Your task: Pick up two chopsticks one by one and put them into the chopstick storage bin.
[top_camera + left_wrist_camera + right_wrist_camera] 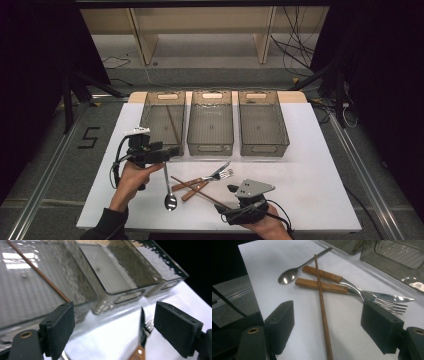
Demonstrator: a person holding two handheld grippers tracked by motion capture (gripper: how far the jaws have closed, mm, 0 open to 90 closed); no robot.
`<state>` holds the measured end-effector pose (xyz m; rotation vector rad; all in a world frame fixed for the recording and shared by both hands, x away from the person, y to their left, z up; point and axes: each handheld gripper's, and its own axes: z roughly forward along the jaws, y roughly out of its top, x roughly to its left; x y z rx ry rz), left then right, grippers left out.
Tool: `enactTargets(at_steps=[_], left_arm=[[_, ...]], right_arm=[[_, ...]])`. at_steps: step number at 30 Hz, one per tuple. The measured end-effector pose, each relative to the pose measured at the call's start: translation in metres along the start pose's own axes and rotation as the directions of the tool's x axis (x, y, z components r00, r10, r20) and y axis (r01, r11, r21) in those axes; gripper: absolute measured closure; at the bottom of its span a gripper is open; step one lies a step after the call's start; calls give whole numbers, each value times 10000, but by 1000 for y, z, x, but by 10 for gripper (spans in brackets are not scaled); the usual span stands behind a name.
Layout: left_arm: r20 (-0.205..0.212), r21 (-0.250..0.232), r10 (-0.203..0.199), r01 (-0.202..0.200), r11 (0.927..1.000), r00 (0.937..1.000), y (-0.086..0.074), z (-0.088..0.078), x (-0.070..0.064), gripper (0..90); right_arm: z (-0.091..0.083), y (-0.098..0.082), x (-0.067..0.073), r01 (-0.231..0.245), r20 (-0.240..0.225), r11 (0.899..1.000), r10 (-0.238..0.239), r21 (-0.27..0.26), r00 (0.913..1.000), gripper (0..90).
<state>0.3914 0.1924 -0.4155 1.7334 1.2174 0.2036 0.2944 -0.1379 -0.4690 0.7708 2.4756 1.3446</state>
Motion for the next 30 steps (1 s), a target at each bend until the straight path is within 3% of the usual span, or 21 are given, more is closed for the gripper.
enactTargets(at_steps=[7, 11, 18, 30], left_arm=[[192, -20, 299, -299, 9996, 9994, -18, -2, -10, 167], [340, -335, 287, -276, 9991, 9990, -26, -3, -15, 165], [461, -416, 482, -463, 9981, 9978, -39, -5, -24, 164], [705, -689, 278, -229, 9974, 9971, -57, -8, -27, 164]], right_arm=[[8, 1, -2, -22, -61, 9987, 25, 516, 10000, 319], [15, 2, -1, 43, -132, 9954, -31, 956, 9999, 382], [26, 2, -1, 274, -143, 9881, -256, 1516, 9996, 502], [42, 3, -1, 772, -264, 9736, -733, 2146, 9970, 683]])
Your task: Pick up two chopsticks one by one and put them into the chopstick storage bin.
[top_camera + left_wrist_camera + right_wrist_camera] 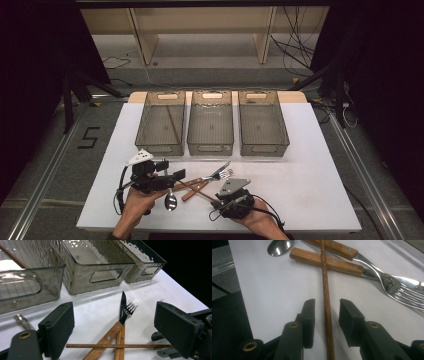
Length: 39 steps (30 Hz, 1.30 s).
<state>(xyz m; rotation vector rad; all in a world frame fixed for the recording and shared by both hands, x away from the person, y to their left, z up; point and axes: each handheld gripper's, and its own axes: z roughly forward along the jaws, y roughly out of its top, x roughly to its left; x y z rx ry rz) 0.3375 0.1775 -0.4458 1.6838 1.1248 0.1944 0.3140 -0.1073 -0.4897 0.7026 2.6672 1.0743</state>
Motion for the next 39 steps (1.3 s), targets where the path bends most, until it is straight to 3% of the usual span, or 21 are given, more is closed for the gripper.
enactTargets(at_steps=[12, 17, 26, 30, 39], left_arm=[[66, -51, -13, 13, 10000, 10000, -11, -2, 0, 164], [92, -63, -130, 130, 9999, 9999, -12, -1, -1, 164], [-32, -48, -269, 269, 9996, 9996, -9, -2, -7, 164], [-9, -153, -576, 576, 9982, 9983, -7, -3, -13, 166], [491, -104, -844, 850, 9963, 9952, -8, 1, -28, 172]], right_arm=[[4, 0, -1, -47, 3, 9999, 47, 157, 10000, 821], [4, -1, 0, 168, -52, 9997, -167, 189, 9998, 844], [-14, 4, -2, 17, 161, 9982, -8, -594, 9999, 851], [-20, 5, -4, -101, 361, 9952, 136, -969, 9993, 851], [-29, 7, 2, -158, 585, 9787, 284, -2049, 9979, 850]])
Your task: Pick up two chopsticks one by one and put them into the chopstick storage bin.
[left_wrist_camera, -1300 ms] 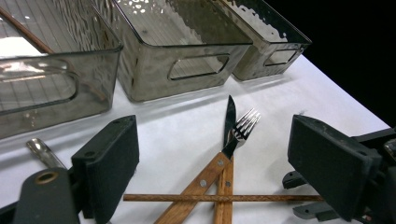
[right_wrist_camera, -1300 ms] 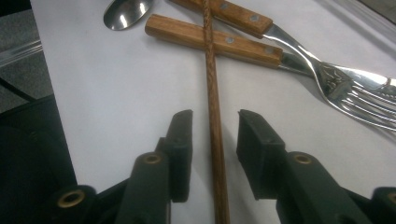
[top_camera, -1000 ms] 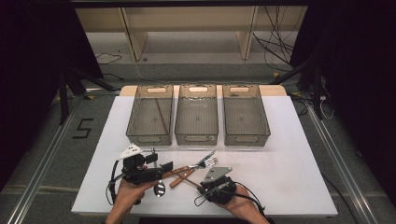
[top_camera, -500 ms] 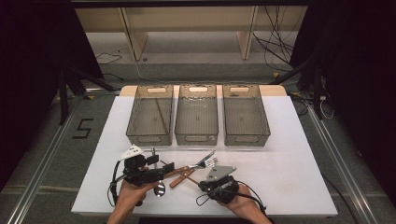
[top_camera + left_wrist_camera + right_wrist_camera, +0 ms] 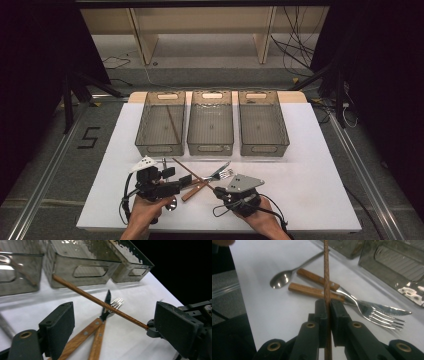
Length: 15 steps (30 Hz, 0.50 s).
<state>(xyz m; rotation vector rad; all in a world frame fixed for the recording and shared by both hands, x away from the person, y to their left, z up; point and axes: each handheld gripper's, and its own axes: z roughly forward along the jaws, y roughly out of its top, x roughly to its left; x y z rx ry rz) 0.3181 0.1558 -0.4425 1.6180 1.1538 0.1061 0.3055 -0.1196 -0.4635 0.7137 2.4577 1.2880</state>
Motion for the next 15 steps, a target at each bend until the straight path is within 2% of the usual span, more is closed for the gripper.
enactTargets(at_steps=[7, 10, 15], left_arm=[[725, 142, -530, 521, 9985, 9960, -5, 6, -7, 211], [1179, 171, -953, 940, 9954, 9884, -8, 9, -8, 258], [1543, 507, -1389, 1326, 9899, 9782, -13, 16, -10, 370]], right_arm=[[-5, 3, 9, 190, 132, 9978, -182, -628, 9997, 850], [-6, 4, 10, 169, 153, 9967, -157, -790, 9998, 850], [-6, 4, 12, 217, 137, 9953, -204, -949, 9997, 850]])
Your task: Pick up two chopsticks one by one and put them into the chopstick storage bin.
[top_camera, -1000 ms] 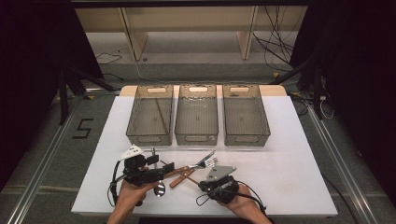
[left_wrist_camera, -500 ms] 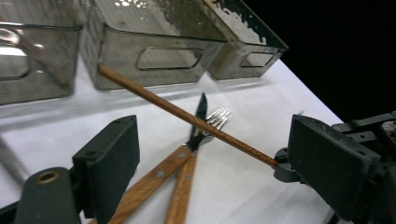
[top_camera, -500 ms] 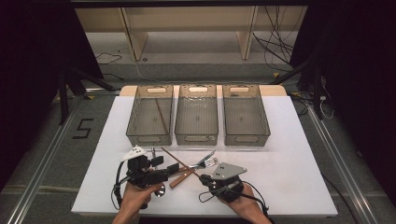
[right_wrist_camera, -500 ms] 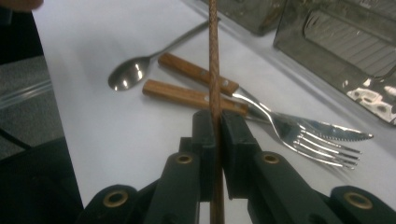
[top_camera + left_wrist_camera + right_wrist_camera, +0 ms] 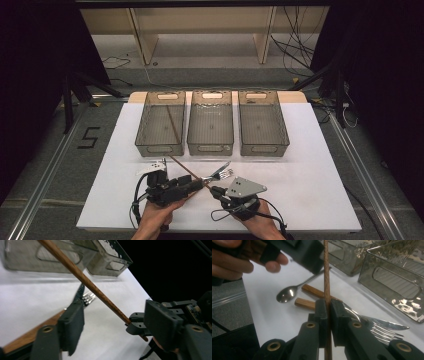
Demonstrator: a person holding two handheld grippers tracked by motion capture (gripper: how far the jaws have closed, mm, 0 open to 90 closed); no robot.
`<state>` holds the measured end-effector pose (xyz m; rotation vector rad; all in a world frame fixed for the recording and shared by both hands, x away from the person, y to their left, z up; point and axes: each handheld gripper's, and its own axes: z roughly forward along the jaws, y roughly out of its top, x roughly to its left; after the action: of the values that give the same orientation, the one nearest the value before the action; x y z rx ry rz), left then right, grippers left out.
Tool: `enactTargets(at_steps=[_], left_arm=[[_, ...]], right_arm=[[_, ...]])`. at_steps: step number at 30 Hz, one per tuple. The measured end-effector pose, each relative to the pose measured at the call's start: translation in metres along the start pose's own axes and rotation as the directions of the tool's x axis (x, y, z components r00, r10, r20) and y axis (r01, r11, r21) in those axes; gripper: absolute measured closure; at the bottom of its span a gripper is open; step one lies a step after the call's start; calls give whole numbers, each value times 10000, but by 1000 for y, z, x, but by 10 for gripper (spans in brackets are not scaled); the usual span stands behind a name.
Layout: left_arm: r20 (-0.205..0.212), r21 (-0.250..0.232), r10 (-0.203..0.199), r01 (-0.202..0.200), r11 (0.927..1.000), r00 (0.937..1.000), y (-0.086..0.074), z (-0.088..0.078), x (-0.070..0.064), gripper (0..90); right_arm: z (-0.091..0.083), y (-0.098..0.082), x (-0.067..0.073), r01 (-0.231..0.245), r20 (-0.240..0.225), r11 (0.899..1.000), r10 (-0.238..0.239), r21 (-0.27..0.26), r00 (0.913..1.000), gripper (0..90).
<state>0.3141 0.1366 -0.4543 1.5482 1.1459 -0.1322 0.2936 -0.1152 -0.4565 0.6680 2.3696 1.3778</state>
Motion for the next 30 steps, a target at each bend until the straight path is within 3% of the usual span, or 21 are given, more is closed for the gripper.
enactTargets(at_steps=[11, 22, 29, 30], left_arm=[[800, 52, -636, 634, 9980, 9948, -3, 4, 4, 617], [1007, 27, -912, 914, 9958, 9907, -4, 4, 8, 753], [1603, -13, -1248, 1266, 9920, 9791, -4, 3, 8, 835], [1565, -19, -1215, 1233, 9924, 9802, -4, 3, 7, 843]], right_arm=[[1, 0, 5, 47, -131, 9999, -48, -122, 9999, 850], [1, -1, 5, 18, -233, 9998, -23, -220, 9997, 850], [3, -2, 6, -9, -306, 9998, 2, -212, 9995, 849], [3, -2, 6, -21, -342, 9998, 14, -211, 9994, 848]])
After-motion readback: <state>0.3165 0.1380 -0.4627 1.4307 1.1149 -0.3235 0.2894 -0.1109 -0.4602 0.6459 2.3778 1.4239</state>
